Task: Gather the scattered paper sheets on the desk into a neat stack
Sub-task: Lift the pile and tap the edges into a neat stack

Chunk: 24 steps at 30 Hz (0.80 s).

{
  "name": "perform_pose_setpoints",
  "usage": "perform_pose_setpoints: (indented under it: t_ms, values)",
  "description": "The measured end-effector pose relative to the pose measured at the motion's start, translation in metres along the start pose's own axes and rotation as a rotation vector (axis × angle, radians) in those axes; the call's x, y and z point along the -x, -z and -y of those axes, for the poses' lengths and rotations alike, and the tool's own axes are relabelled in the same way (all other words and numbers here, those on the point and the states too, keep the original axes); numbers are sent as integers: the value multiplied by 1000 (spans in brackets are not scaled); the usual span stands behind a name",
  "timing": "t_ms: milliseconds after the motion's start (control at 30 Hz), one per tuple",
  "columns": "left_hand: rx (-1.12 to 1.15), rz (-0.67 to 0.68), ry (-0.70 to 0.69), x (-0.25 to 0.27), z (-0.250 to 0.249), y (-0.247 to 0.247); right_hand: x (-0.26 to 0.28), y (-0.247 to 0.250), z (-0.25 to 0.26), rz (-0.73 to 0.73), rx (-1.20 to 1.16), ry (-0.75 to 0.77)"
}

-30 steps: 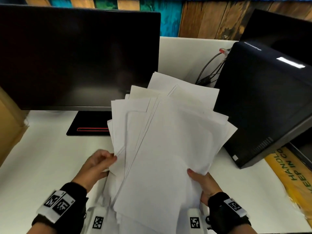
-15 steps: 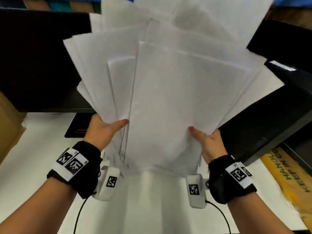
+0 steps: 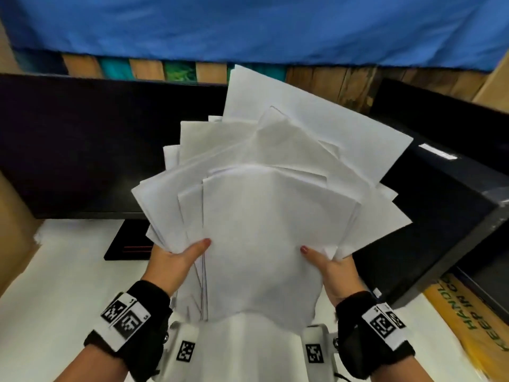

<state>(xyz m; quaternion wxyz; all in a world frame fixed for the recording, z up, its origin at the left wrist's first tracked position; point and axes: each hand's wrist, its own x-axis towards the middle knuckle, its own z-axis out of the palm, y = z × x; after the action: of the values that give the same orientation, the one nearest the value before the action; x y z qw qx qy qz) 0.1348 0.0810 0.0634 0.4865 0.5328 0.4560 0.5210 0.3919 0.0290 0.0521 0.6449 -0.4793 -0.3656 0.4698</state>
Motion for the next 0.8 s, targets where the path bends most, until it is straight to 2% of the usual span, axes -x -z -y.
perform_pose_setpoints:
  t_ms: [100, 200, 333, 400, 500, 667, 800]
  values:
    - [157, 12, 7, -3, -6, 12, -3, 5, 20, 62, 8, 21]
    - [204, 127, -20, -6, -13, 25, -8, 15, 37, 130, -41, 69]
    - [247, 244, -42, -6, -23, 16, -9, 8, 51, 215, -59, 104]
    - [227, 234, -55, -6, -23, 15, -8, 4, 55, 252, -18, 115]
    - [221, 214, -44, -9, -22, 24, -10, 10, 55, 206, -55, 118]
    - [209, 259, -81, -8, -27, 14, -8, -8, 54, 215, -26, 156]
    - [214, 181, -111, -7, -28, 10, -6, -15, 56, 210, -68, 201]
